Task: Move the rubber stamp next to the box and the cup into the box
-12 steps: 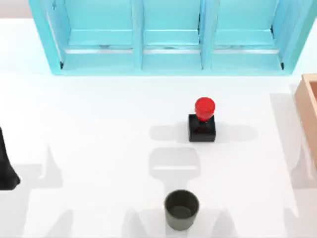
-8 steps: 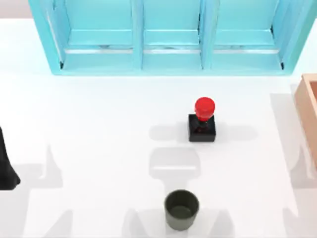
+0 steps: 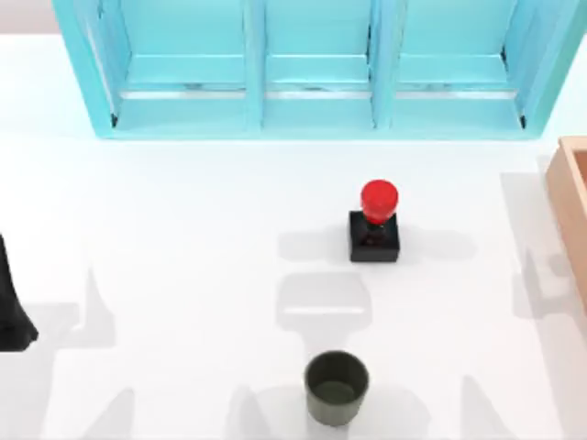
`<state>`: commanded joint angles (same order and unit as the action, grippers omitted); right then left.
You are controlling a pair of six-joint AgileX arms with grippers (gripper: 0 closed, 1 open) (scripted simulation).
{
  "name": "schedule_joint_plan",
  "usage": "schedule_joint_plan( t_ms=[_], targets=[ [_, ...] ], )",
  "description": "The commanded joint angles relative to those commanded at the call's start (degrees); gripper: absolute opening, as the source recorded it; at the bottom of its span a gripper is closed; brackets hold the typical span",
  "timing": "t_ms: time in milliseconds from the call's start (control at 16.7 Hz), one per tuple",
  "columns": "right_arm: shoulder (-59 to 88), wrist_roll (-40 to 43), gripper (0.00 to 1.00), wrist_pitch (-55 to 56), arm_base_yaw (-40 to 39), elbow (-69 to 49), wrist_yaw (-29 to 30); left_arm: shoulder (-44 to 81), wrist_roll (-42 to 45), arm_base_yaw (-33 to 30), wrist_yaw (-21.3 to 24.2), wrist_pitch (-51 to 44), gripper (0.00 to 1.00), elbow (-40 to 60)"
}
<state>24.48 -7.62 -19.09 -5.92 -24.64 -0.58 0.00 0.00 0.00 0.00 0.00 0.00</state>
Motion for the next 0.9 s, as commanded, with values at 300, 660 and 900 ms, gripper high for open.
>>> schedule_joint_plan(
  t_ms=[300,660,900],
  targets=[
    [24.6,-7.9,1.00,-17.2,-5.8,-25.1,-0.3,0.0,0.0,0.0,0.0,0.0,1.00,0.0],
    [58.3,-16.6,1.00,-38.4,-13.5,-58.4,-0.2,0.0,0.0,0.0,0.0,0.0,1.00,0.0],
    [79.9,-20.7,1.00,-51.0,-18.3,-79.1,0.1,0.0,0.0,0.0,0.0,0.0,1.00,0.0]
  ],
)
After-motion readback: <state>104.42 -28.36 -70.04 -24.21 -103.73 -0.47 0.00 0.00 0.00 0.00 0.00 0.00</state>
